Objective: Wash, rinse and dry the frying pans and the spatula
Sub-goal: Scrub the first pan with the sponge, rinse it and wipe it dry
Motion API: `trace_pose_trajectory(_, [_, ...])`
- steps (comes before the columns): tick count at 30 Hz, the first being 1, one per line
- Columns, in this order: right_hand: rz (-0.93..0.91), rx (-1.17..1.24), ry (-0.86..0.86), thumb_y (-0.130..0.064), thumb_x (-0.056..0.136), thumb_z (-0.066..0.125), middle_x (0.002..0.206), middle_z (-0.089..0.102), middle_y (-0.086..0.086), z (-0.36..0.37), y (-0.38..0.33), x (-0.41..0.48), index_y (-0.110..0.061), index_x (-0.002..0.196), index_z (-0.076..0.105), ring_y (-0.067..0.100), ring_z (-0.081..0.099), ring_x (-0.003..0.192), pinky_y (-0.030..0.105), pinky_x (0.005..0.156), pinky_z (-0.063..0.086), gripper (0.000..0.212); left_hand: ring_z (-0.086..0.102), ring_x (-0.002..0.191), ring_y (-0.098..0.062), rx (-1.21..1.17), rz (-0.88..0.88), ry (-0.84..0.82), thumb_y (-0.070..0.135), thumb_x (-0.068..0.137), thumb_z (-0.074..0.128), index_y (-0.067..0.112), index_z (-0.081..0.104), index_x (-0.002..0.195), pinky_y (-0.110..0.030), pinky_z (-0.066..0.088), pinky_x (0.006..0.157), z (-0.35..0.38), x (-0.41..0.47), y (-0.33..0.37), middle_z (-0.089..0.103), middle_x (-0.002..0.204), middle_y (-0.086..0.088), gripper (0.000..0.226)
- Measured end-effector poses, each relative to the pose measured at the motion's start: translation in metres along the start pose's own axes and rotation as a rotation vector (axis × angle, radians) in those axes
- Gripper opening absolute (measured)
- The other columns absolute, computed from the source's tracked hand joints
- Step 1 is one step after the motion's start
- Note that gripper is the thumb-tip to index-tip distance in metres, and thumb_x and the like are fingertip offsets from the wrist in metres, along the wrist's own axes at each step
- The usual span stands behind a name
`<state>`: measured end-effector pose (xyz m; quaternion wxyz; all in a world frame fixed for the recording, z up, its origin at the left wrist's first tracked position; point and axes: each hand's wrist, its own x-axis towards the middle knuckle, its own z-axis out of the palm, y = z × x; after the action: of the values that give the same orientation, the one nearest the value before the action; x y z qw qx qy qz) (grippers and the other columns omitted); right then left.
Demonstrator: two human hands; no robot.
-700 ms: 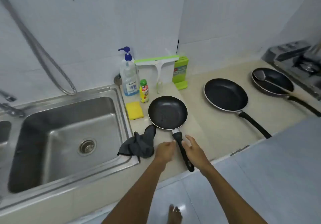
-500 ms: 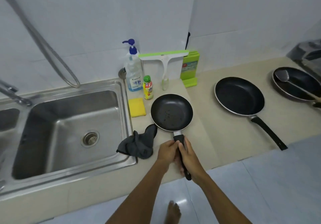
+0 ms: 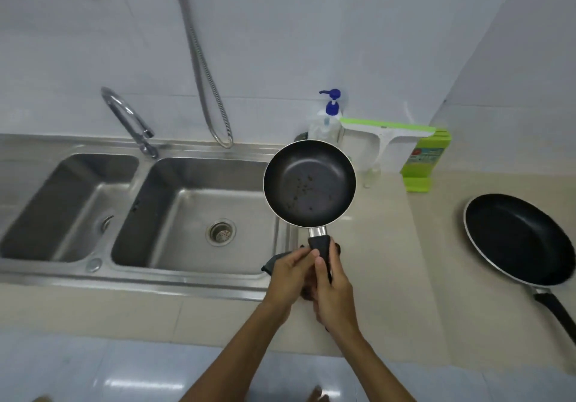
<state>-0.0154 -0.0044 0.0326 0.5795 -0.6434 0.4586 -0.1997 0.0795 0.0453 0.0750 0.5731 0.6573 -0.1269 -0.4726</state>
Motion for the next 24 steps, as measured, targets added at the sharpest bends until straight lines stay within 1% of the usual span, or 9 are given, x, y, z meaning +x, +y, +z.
trace_pose_trajectory(4, [-0.058, -0.016, -0.114, -0.055, 0.104, 0.041, 0.145, 0.052, -0.015, 0.077, -0.038, 0.015, -0.055, 0.153, 0.022, -0.001, 0.059, 0.116, 0.035, 0.108, 0.049, 0.053, 0.075, 0.093, -0.024, -0.030, 0.042, 0.109, 0.025, 0.098, 0.064, 0.019, 0.077, 0.108, -0.035, 0.060, 0.081, -0.079, 0.012, 0.017, 0.078, 0.100, -0.009, 0.017])
trace_pose_trajectory(8, [-0.072, 0.007, -0.167, -0.057, 0.102, 0.044, 0.145, 0.054, -0.020, 0.156, -0.052, 0.023, -0.053, 0.153, 0.027, 0.006, 0.062, 0.120, 0.039, 0.104, 0.053, 0.054, 0.076, 0.088, -0.020, -0.045, 0.012, 0.160, 0.021, 0.099, 0.063, 0.014, 0.074, 0.112, -0.030, 0.059, 0.074, -0.157, 0.021, 0.023, 0.079, 0.094, -0.004, 0.018])
trace_pose_trajectory(10, [-0.028, 0.045, -0.196, -0.055, 0.102, 0.046, 0.128, 0.060, -0.031, 0.191, -0.047, 0.026, -0.058, 0.149, 0.030, 0.000, 0.064, 0.102, 0.030, 0.092, 0.056, 0.050, 0.076, 0.088, -0.017, 0.016, -0.009, 0.141, 0.021, 0.099, 0.064, 0.013, 0.074, 0.109, -0.027, 0.058, 0.073, -0.197, 0.023, 0.026, 0.079, 0.091, -0.002, 0.017])
trace_pose_trajectory(13, [0.052, 0.053, -0.220, -0.055, 0.101, 0.048, 0.084, 0.056, -0.023, 0.227, -0.039, 0.026, -0.069, 0.141, 0.033, 0.000, 0.049, 0.066, 0.020, 0.061, 0.044, 0.045, 0.075, 0.093, -0.017, 0.225, -0.131, 0.089, 0.022, 0.093, 0.070, 0.015, 0.078, 0.098, -0.024, 0.056, 0.073, -0.274, 0.034, 0.035, 0.079, 0.099, -0.007, 0.012])
trace_pose_trajectory(15, [0.075, 0.025, -0.217, -0.051, 0.102, 0.048, 0.065, 0.053, -0.020, 0.242, -0.032, 0.026, -0.074, 0.132, 0.035, 0.008, 0.044, 0.052, 0.023, 0.048, 0.038, 0.039, 0.073, 0.094, -0.024, 0.376, -0.176, 0.270, 0.027, 0.084, 0.073, 0.014, 0.076, 0.089, -0.031, 0.054, 0.075, -0.337, 0.050, 0.050, 0.077, 0.098, -0.012, 0.015])
trace_pose_trajectory(17, [0.094, -0.012, -0.211, -0.056, 0.101, 0.047, 0.069, 0.049, -0.023, 0.252, -0.027, 0.026, -0.074, 0.135, 0.035, 0.001, 0.044, 0.053, 0.019, 0.050, 0.036, 0.041, 0.070, 0.100, -0.034, 0.627, -0.103, 0.493, 0.031, 0.081, 0.069, 0.010, 0.071, 0.088, -0.037, 0.051, 0.080, -0.381, 0.072, 0.078, 0.073, 0.092, -0.015, 0.022])
trace_pose_trajectory(19, [0.102, -0.035, -0.193, -0.056, 0.100, 0.048, 0.072, 0.044, -0.025, 0.262, -0.026, 0.027, -0.073, 0.136, 0.036, -0.003, 0.040, 0.060, 0.017, 0.055, 0.033, 0.041, 0.062, 0.117, -0.037, 0.815, 0.067, 0.517, 0.024, 0.090, 0.066, 0.007, 0.066, 0.115, -0.038, 0.046, 0.092, -0.400, 0.105, 0.120, 0.068, 0.114, -0.021, 0.030])
trace_pose_trajectory(21, [0.084, -0.061, -0.191, -0.054, 0.101, 0.047, 0.071, 0.043, -0.026, 0.271, -0.032, 0.032, -0.076, 0.134, 0.035, -0.005, 0.039, 0.063, 0.018, 0.057, 0.032, 0.041, 0.052, 0.129, -0.038, 0.936, 0.224, 0.409, 0.018, 0.095, 0.062, 0.004, 0.047, 0.142, -0.040, 0.040, 0.104, -0.405, 0.146, 0.165, 0.056, 0.139, -0.020, 0.051])
trace_pose_trajectory(24, [0.053, -0.089, -0.191, -0.050, 0.103, 0.047, 0.068, 0.044, -0.025, 0.279, -0.043, 0.042, -0.073, 0.136, 0.036, -0.003, 0.044, 0.057, 0.019, 0.056, 0.035, 0.042, 0.045, 0.134, -0.039, 1.112, 0.308, 0.308, 0.009, 0.095, 0.051, 0.001, 0.037, 0.143, -0.047, 0.039, 0.109, -0.414, 0.201, 0.203, 0.044, 0.148, -0.023, 0.051])
